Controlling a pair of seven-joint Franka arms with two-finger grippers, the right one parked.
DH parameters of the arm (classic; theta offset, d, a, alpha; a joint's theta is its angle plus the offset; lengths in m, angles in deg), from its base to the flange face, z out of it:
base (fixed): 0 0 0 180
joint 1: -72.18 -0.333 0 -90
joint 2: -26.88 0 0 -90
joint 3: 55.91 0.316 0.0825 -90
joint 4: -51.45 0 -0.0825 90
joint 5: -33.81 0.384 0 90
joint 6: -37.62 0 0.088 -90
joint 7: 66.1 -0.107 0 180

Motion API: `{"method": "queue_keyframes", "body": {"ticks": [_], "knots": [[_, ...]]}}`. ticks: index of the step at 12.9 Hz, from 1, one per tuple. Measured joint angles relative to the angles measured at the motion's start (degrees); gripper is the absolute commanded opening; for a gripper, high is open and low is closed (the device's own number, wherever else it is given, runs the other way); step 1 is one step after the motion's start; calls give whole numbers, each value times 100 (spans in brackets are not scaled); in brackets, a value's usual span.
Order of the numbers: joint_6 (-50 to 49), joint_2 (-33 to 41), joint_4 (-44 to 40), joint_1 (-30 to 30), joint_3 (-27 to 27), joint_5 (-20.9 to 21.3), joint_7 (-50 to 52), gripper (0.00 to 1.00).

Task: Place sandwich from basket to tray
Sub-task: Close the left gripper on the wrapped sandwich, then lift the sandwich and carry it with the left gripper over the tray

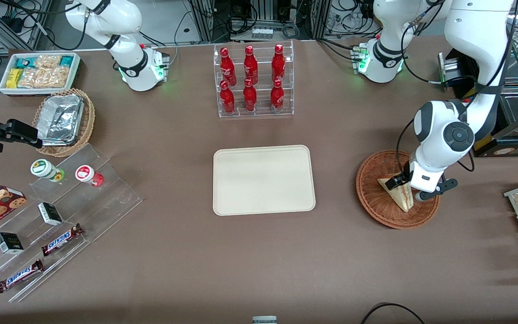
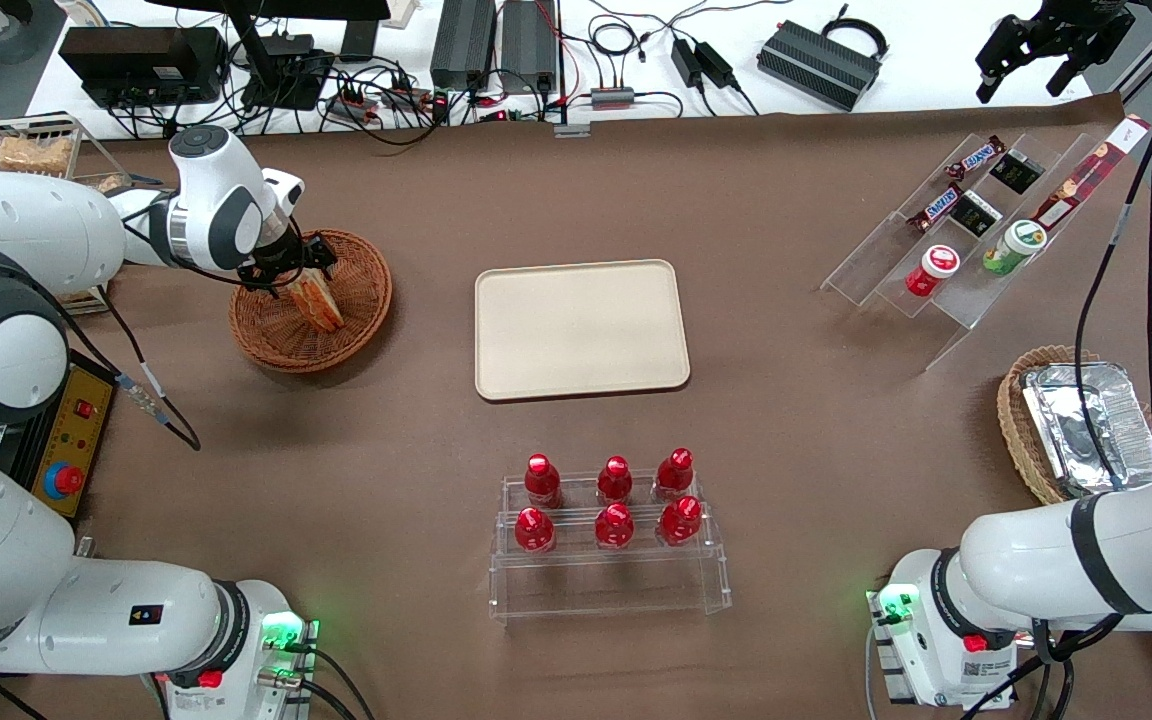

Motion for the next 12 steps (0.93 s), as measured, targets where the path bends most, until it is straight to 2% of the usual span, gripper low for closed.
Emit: {"method": "queue_keyframes", "body": {"ticks": [1,2,3,8,10,12], "knots": [[0,-1,2,1,0,0,28,29],[0,-1,4,6,-1,0,81,5],[0,-1,6,31,-4,0,131,0],[-242,87,-40,161,-10,2,213,0],[-1100,344,-368,165,-20,6,195,0],[-2471,647,-1120,195,-143,9,169,0]]}}
